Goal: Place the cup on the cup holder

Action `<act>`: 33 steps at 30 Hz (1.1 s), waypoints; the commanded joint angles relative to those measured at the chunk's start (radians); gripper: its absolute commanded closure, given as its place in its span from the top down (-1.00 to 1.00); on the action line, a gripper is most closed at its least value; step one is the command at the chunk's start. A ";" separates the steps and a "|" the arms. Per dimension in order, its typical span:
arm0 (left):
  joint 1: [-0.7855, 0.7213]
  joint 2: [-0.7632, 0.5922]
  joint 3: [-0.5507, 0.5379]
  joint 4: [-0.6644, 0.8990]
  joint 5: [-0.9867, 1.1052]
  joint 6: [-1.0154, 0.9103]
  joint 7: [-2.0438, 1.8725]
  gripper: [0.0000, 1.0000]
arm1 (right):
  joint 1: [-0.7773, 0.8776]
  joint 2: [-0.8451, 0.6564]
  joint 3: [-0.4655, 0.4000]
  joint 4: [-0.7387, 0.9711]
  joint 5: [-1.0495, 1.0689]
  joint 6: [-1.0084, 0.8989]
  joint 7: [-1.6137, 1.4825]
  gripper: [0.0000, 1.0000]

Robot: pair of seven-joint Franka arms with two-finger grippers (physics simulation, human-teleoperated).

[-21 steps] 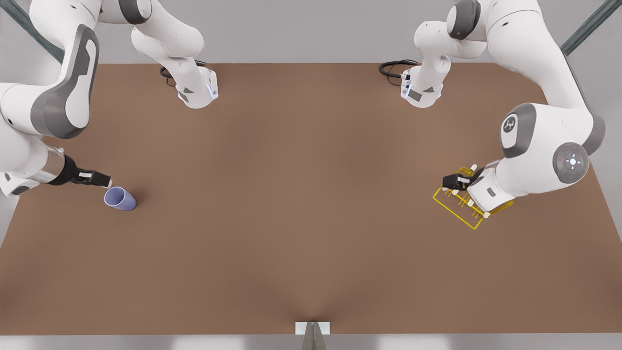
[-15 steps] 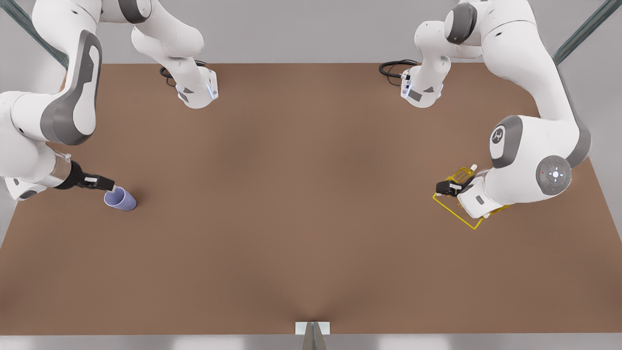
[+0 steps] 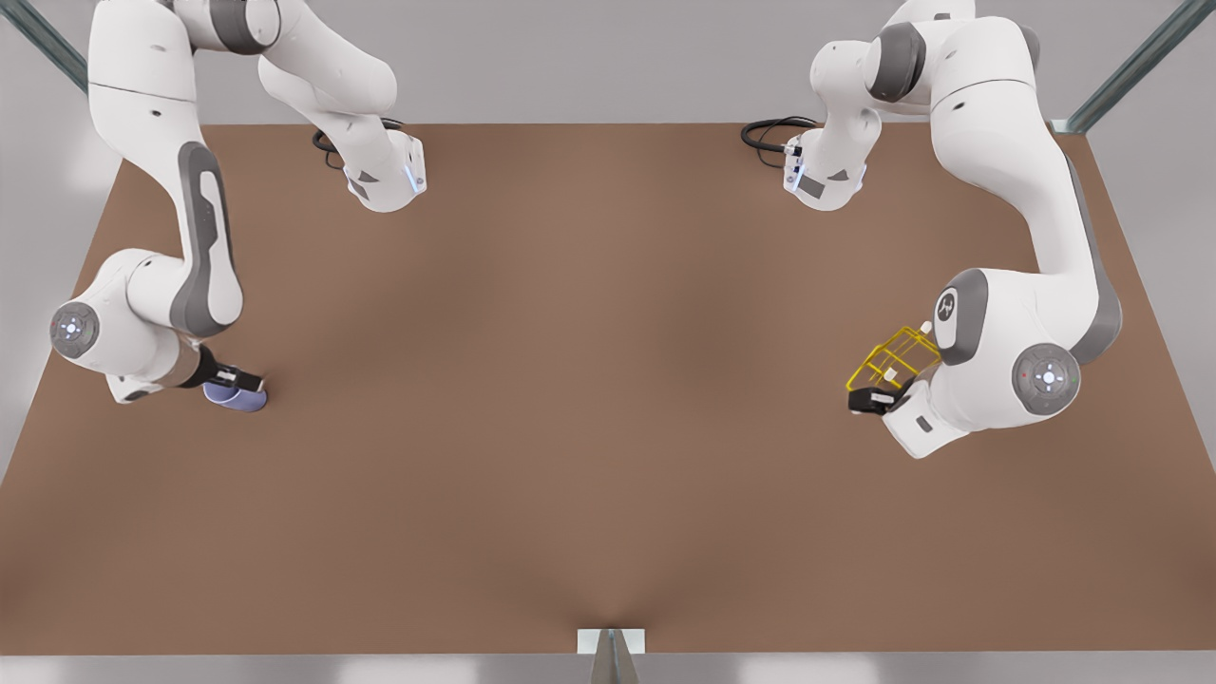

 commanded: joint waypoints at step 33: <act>0.005 0.003 -0.001 -0.009 -0.002 0.014 -0.032 1.00 | -0.059 0.105 -0.003 -0.078 -0.004 0.155 -0.272 -0.57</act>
